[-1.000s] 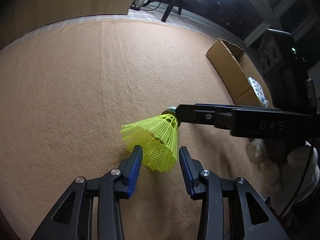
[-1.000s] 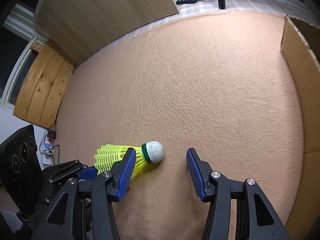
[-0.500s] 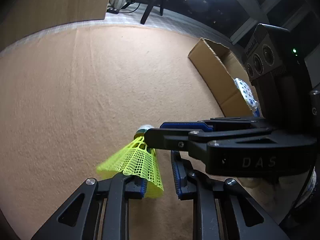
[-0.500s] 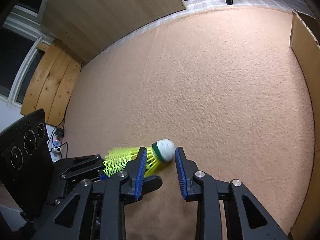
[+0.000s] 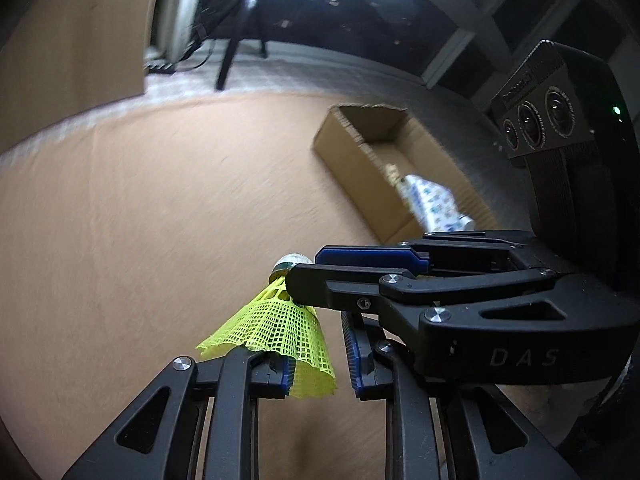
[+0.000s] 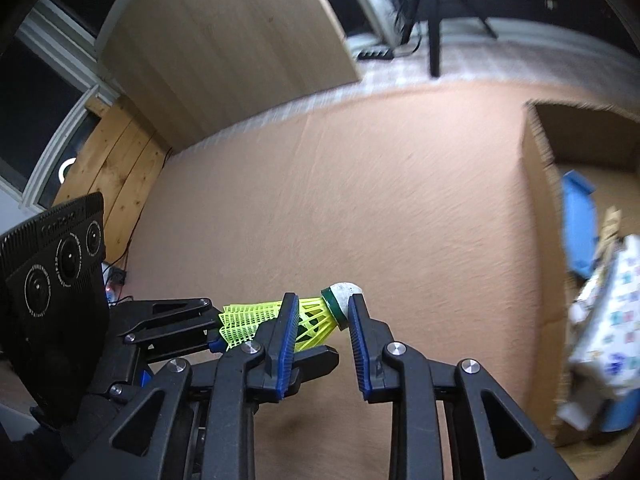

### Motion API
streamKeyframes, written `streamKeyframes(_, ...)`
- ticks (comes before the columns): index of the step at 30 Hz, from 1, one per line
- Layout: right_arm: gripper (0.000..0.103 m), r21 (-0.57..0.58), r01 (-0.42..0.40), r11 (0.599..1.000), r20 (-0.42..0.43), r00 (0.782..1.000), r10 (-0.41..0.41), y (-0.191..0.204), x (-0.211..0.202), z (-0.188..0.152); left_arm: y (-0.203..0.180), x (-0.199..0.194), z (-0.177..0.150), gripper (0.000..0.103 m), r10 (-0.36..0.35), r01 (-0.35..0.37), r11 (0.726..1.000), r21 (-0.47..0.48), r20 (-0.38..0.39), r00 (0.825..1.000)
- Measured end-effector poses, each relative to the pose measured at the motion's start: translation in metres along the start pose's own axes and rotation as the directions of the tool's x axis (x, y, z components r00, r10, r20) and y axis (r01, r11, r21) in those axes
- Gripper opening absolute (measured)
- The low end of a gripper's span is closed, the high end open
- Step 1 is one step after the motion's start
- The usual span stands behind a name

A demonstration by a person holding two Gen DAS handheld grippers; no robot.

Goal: Organize objects
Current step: 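Carry the shuttlecock with the left gripper into the box and release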

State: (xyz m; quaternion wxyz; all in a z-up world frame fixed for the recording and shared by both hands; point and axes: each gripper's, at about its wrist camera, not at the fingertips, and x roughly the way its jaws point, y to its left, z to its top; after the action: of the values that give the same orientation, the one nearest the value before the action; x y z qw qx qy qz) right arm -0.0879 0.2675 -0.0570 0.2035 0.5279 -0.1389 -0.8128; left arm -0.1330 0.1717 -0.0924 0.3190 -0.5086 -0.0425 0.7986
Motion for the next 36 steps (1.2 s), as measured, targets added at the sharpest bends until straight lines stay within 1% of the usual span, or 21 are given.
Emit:
streamKeyframes(7,0.024,0.023,0.066,0.998,0.08,0.995,-0.067,-0.032,-0.042,0.013,-0.044,0.016,0.043,0.022,-0.03,0.028,0.997,0.076,0.022,0.999)
streamKeyframes(13,0.024,0.039,0.114,0.993,0.121,0.986,-0.118,-0.064,-0.07,0.025,-0.078,0.036,0.075,0.022,-0.039,0.035,0.991,0.131,0.033,0.999)
streamKeyframes(21,0.024,0.052,0.17,0.984,0.153,0.972,-0.176,-0.101,-0.092,0.04,-0.111,0.066,0.113,0.022,-0.046,0.04,0.984,0.173,0.03,0.998)
streamKeyframes(25,0.024,0.058,0.193,0.979,0.158,0.967,-0.2,-0.117,-0.098,0.049,-0.127,0.082,0.129,0.022,-0.029,0.023,0.979,0.201,0.026,0.999)
streamKeyframes(28,0.025,0.072,0.211,0.975,0.166,0.961,-0.22,-0.128,-0.103,0.054,-0.134,0.094,0.139,0.022,-0.031,0.026,0.978,0.206,0.023,0.999)
streamKeyframes(29,0.028,0.076,0.222,0.972,0.164,0.959,-0.232,-0.132,-0.104,0.056,-0.136,0.097,0.142,0.023,-0.034,0.03,0.978,0.207,0.019,0.999)
streamKeyframes(30,0.038,0.08,0.228,0.97,0.162,0.958,-0.238,-0.135,-0.105,0.058,-0.137,0.101,0.146,0.029,-0.038,0.035,0.978,0.205,0.007,0.999)
streamKeyframes(31,0.047,0.085,0.228,0.97,0.165,0.957,-0.239,-0.138,-0.107,0.059,-0.137,0.105,0.149,0.05,-0.035,0.036,0.981,0.192,-0.006,0.999)
streamKeyframes(32,0.049,0.093,0.227,0.969,0.173,0.955,-0.24,-0.14,-0.109,0.059,-0.135,0.108,0.15,0.066,-0.033,0.034,0.983,0.181,-0.01,0.999)
streamKeyframes(33,0.051,0.099,0.229,0.968,0.181,0.953,-0.244,-0.142,-0.112,0.059,-0.134,0.109,0.151,0.068,-0.03,0.03,0.985,0.171,-0.005,1.0)
streamKeyframes(36,0.052,0.112,0.239,0.964,0.188,0.948,-0.257,-0.149,-0.116,0.059,-0.132,0.112,0.149,0.068,-0.005,0.005,0.983,0.185,-0.005,1.0)
